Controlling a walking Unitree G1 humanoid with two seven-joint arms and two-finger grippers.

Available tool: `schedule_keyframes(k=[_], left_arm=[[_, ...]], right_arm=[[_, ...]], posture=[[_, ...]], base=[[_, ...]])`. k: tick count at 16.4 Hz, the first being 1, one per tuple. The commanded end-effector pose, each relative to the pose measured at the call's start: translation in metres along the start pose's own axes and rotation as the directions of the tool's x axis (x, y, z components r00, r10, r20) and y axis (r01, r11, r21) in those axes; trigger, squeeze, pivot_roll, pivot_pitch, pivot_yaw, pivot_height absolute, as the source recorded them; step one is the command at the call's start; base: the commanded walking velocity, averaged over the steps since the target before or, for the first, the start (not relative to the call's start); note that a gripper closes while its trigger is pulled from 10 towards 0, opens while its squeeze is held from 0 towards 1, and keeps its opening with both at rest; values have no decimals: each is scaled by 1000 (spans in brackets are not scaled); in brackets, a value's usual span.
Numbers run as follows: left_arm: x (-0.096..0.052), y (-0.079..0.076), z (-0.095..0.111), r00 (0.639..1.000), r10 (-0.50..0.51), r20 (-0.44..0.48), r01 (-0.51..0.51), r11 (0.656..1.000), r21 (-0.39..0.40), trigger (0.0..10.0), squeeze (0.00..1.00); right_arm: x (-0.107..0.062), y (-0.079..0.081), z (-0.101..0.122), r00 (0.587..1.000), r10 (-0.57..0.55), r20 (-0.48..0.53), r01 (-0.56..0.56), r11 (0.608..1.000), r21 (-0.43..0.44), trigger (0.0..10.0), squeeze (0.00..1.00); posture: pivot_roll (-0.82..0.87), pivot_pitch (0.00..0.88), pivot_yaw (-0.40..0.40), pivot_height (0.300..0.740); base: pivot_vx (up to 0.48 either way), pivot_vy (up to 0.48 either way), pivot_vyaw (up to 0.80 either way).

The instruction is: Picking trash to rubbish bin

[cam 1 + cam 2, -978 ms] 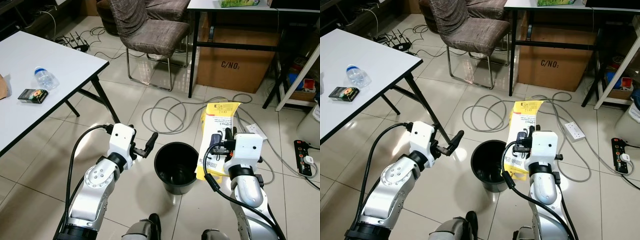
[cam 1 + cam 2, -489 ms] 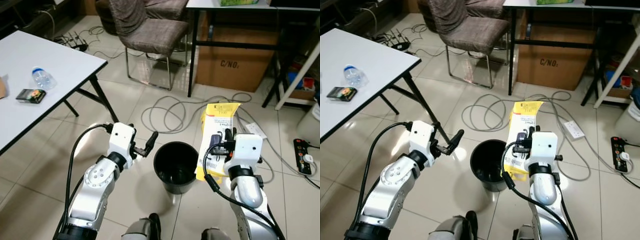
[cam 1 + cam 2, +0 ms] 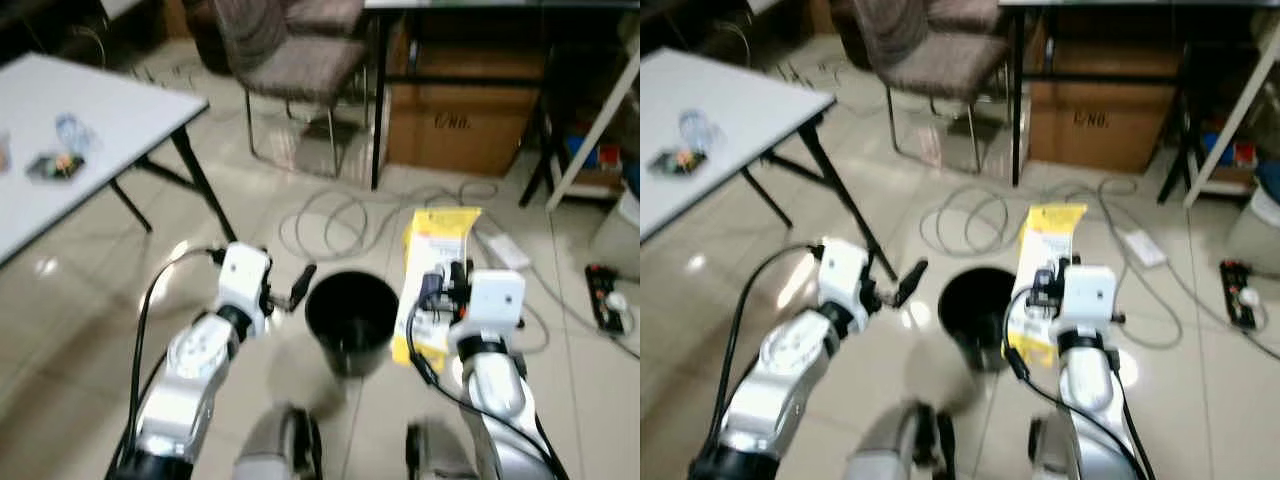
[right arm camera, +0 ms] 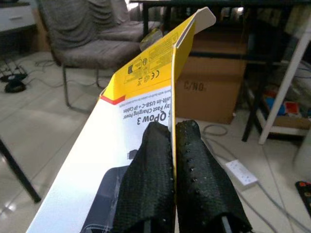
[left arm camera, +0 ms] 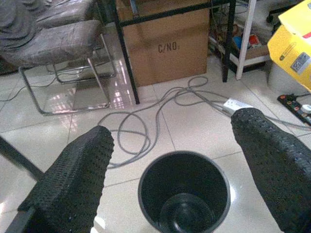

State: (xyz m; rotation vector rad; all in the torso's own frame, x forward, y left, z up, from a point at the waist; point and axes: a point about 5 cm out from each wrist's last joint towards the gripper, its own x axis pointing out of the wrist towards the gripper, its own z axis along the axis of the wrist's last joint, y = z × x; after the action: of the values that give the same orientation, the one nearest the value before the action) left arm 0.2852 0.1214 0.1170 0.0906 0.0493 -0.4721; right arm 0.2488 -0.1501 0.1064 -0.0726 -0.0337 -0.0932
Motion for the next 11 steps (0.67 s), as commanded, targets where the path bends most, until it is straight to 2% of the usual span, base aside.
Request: schedule_keyframes(k=[1,11], left_arm=[[-5,3,-6,999,12,-31,-12,1000,7,10000,0],[-5,5,-5,1000,-5,-18,6,1000,24,10000,0]], right_arm=[[1,5,1,1000,15,10,-15,1000,4,10000,0],[2,6,2,1000,9,19,-10,1000,11,10000,0]], posture=[[-41,165,139,620],[-32,158,148,615]], base=[[0,0,0],[0,0,0]])
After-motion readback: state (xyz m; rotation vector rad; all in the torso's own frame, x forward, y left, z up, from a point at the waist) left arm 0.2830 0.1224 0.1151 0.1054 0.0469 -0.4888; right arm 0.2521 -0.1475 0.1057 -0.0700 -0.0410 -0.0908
